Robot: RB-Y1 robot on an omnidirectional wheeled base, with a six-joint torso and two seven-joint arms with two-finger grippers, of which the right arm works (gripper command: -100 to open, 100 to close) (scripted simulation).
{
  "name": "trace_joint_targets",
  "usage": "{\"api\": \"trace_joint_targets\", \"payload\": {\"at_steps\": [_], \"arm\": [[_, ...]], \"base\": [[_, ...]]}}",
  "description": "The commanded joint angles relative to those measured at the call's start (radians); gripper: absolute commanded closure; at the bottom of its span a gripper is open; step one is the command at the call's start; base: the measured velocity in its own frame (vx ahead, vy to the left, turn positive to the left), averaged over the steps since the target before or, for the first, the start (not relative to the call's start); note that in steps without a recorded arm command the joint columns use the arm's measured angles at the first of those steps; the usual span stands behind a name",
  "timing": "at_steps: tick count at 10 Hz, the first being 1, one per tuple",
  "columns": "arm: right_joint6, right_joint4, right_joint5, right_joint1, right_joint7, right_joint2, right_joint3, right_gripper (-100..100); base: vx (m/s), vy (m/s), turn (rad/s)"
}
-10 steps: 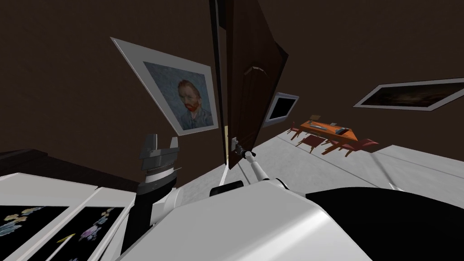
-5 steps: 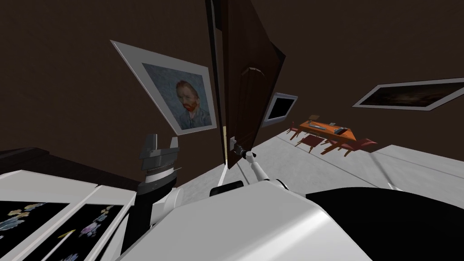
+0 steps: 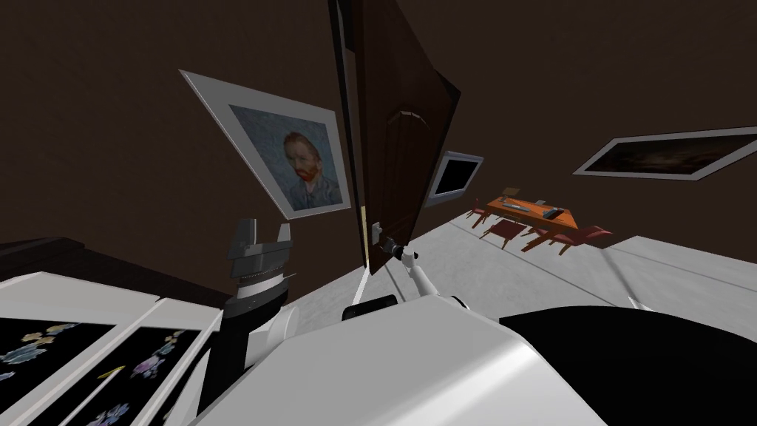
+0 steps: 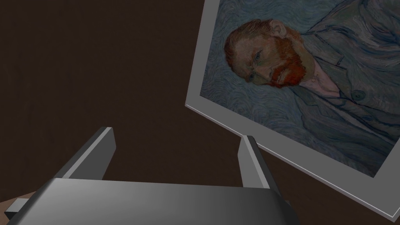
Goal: Pull the door open
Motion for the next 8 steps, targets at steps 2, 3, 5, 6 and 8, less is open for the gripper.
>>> {"api": "trace_joint_targets", "payload": {"at_steps": [2, 3, 5, 6, 8], "arm": [[0.024, -0.016, -0.058, 0.011, -0.022, 0.007, -0.006, -100], [0.044, -0.025, -0.101, 0.018, -0.034, 0.014, -0.013, -100], [0.063, -0.033, -0.15, 0.024, -0.046, 0.022, -0.019, -100], [0.082, -0.041, -0.187, 0.031, -0.057, 0.03, -0.026, -100], [0.101, -0.049, -0.23, 0.038, -0.068, 0.039, -0.032, -100]], "base": [[-0.031, -0.039, 0.001], [-0.031, -0.05, 0.001], [-0.032, -0.055, 0.003], [-0.032, -0.052, 0.0], [-0.032, -0.04, 0.001]]}}
